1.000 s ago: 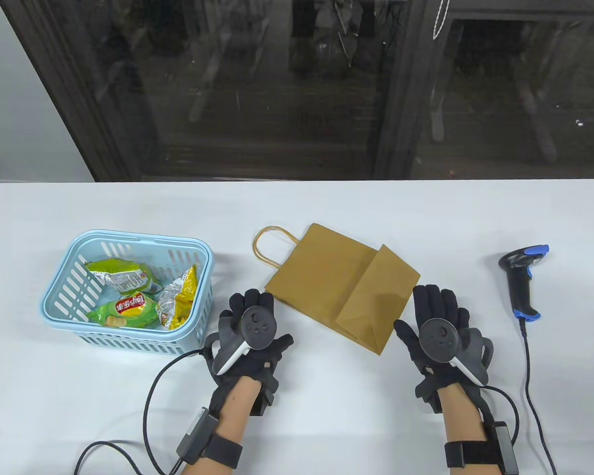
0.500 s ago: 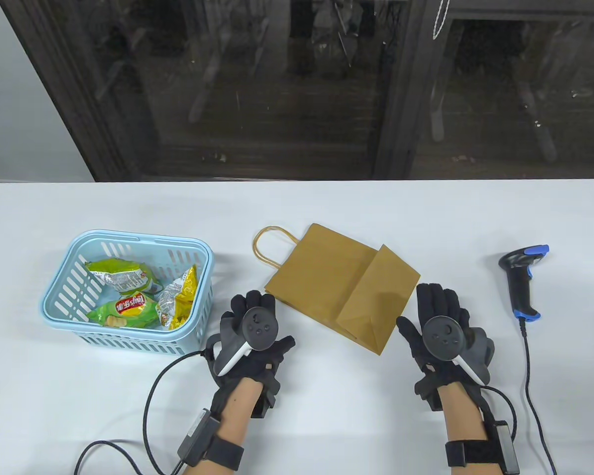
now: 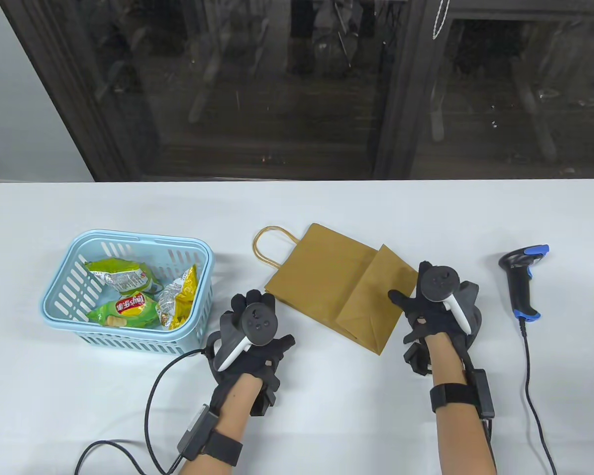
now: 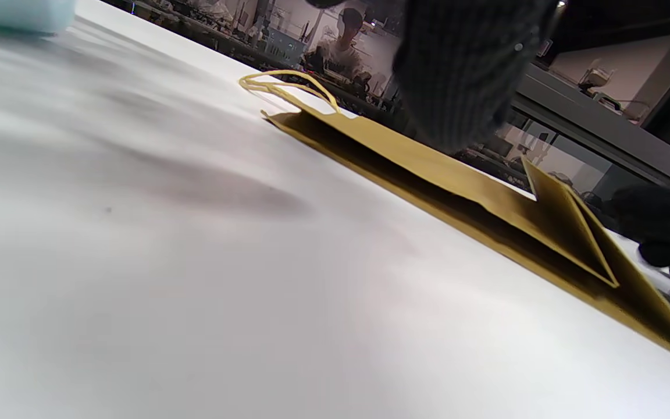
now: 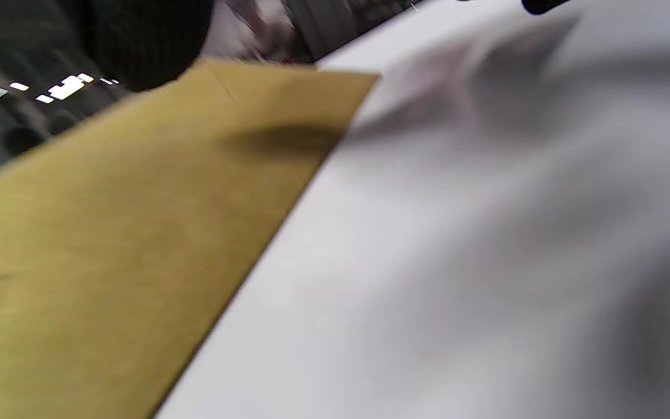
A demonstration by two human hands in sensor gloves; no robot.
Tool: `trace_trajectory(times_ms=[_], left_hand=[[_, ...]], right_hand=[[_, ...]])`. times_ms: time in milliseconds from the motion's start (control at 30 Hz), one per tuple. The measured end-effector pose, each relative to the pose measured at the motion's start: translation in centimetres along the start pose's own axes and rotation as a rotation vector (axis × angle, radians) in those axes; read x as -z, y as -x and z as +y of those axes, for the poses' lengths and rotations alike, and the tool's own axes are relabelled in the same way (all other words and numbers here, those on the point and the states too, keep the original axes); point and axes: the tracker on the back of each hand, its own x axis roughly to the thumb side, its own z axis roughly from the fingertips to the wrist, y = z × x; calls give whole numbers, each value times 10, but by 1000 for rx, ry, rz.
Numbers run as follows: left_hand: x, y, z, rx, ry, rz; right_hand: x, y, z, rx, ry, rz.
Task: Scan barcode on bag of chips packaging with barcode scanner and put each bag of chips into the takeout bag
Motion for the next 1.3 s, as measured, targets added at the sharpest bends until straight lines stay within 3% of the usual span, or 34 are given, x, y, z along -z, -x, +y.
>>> trace_trajectory(times_ms=[167,433,533,633,667,733,867,967,1067,1233,1300], left_hand=[[3,3,2,-22,13,10],[3,5,1,-19,20,19],[2,5,3,-25,14,18],[3,5,3,-29,13,14],[3,5,3,-29,13,14],[3,5,2,-25,17,16],[0,6,2,-27,11,19],[-2,5,5,-33,1,3],[-3,4,4,-61,-4,-13],[-10,-2,14,-155,-87,-122],[-16,-6,21,-205,-138,-186]], right_hand=[[23,-5,8,-114,-43,113],[24,-7,1,-197,-36,160],[17,-5,-5,-188,42,147],[3,-8,-14,-195,216,95],[0,-8,-16,-164,224,77],[-13,-2,-26,87,258,9],[-33,10,-45,380,299,-99],[-56,21,-62,739,346,-234],[-74,27,-73,897,408,-329],[-91,27,-73,1319,219,-575],[-93,25,-67,1394,146,-644]])
